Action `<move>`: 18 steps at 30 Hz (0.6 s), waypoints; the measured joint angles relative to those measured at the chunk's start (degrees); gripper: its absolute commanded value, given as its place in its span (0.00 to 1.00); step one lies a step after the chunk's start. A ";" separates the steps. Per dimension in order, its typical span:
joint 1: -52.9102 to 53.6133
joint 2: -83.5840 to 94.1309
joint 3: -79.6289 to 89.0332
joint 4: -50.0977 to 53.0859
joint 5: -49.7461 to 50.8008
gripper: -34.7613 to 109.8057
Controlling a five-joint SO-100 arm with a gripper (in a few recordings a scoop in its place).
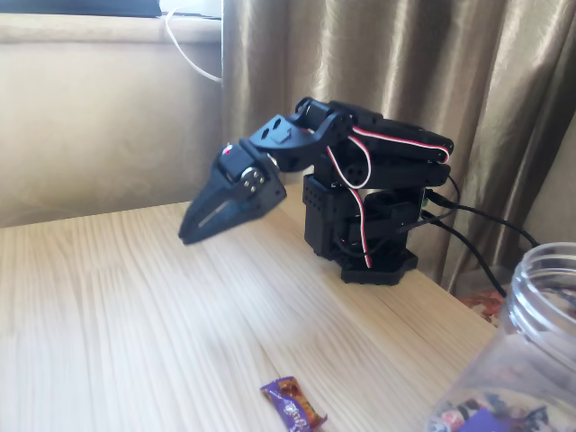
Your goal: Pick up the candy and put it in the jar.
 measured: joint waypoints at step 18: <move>-15.21 -64.78 -46.85 26.46 36.56 0.27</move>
